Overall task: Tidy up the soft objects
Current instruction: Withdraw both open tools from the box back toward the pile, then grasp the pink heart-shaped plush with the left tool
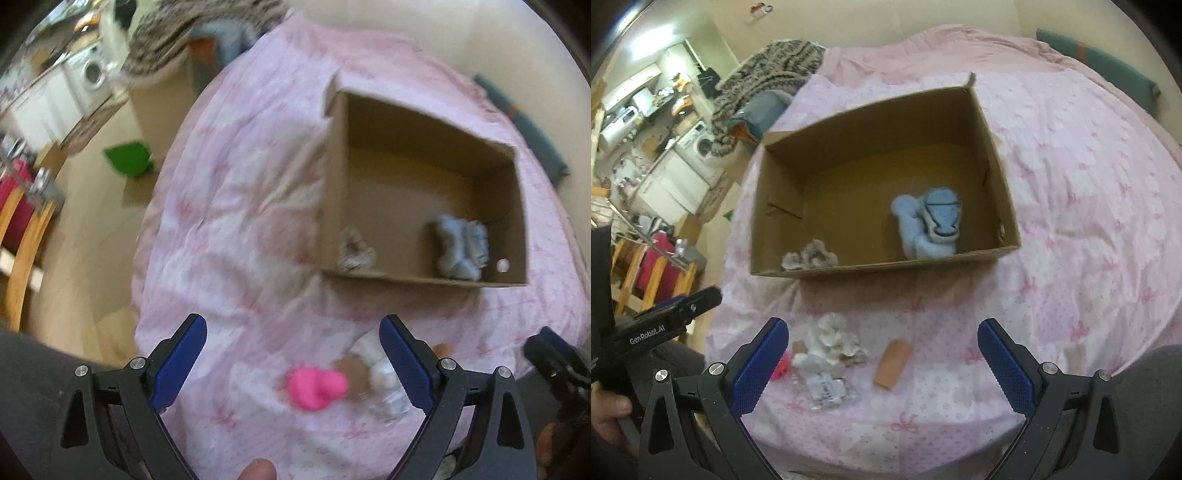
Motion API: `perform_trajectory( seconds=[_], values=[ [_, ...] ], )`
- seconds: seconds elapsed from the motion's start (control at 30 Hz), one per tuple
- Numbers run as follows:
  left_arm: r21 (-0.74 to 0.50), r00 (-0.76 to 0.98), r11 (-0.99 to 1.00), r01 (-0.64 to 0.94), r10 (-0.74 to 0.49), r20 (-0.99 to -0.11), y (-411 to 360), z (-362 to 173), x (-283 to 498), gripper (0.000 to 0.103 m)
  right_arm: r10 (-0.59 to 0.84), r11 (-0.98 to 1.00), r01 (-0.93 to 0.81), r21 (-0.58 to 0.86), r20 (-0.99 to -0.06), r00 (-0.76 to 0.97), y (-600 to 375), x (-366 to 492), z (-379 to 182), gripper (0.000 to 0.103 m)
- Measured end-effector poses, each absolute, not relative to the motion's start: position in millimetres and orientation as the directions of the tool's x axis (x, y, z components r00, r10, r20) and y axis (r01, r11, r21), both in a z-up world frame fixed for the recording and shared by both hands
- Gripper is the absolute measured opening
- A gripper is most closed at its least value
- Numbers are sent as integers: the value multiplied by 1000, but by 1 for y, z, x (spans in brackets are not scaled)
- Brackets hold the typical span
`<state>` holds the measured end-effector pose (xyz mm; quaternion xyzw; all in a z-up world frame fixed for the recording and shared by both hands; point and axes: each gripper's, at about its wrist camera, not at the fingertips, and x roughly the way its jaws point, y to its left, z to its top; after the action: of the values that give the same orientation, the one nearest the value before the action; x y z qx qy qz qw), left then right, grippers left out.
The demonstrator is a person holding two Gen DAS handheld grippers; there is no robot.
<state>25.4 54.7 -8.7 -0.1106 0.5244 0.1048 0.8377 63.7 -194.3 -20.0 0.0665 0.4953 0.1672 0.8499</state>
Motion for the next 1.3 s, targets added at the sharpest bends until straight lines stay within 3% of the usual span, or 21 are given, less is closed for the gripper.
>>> perform_trajectory(
  seconds=[0.2,0.27,0.4,0.5,0.63,0.77,0.97,1.1,1.3],
  values=[
    [-130,271,918,-375,-25,-962,75,-47,26,94,329,944,-187,273,-840,431,-191,70,-32,103],
    [-99,218,929,-357,-20,-976,70,-59,30,94,331,943,-192,273,-842,426,-189,71,-34,103],
    [-150,130,931,-334,-112,-985,55,-84,34,92,354,934,-211,290,-840,411,-186,71,-37,103],
    [-120,97,944,-307,-95,-991,44,-94,36,90,348,936,-196,291,-844,408,-187,73,-39,103],
    [-159,76,932,-325,-142,-987,41,-102,36,64,347,937,-176,301,-848,402,-190,76,-43,103],
    [-190,58,919,-345,-181,-982,45,-110,36,48,351,936,-171,308,-847,399,-191,78,-45,103],
    [-182,106,930,-318,-156,-982,45,-98,35,48,345,938,-164,304,-855,388,-190,80,-48,103],
    [-126,209,949,-289,-66,-976,44,-73,30,48,337,941,-157,299,-860,383,-192,79,-50,103],
    [-151,225,940,-306,-83,-971,45,-73,28,48,336,941,-169,292,-865,374,-189,81,-52,103]
  ],
)
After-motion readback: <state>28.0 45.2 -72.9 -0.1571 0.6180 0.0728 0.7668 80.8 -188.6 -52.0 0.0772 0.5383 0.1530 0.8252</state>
